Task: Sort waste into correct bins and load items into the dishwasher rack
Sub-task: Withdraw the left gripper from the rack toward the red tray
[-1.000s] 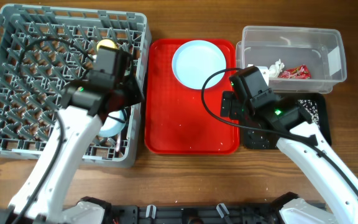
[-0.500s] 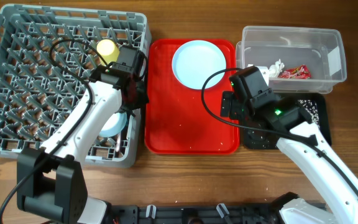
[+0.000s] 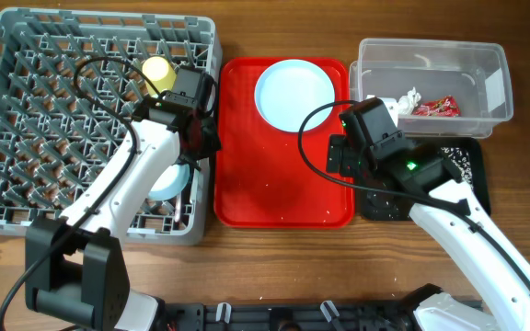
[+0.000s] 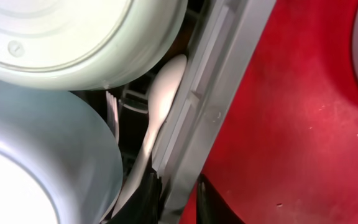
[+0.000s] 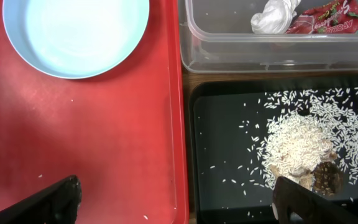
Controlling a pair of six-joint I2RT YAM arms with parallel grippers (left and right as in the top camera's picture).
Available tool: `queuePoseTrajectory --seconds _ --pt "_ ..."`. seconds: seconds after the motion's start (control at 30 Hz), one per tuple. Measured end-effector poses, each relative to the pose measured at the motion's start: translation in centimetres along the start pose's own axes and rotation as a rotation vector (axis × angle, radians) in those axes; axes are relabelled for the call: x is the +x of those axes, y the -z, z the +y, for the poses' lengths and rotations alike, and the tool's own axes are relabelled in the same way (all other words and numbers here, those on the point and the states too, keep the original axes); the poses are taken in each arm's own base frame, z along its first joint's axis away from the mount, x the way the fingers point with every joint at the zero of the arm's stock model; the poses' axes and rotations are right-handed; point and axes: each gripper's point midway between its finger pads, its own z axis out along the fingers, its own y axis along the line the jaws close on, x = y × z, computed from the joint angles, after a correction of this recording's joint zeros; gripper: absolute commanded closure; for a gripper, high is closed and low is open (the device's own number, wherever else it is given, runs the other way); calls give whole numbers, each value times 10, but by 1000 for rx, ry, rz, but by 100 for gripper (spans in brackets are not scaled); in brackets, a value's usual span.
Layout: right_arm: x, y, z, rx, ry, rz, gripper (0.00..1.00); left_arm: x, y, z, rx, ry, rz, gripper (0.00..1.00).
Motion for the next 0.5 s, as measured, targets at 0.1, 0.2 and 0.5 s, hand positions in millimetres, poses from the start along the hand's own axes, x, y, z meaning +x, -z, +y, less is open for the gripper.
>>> queuePoseTrajectory --seconds 0.1,0.2,0.5 --pt "0 0 0 0 0 0 0 -3 0 -7 32 1 -10 78" --pt "0 0 0 0 0 1 0 -4 0 -11 53 1 -10 77" --pt "0 0 0 0 0 0 0 2 0 -10 55 -1 19 63"
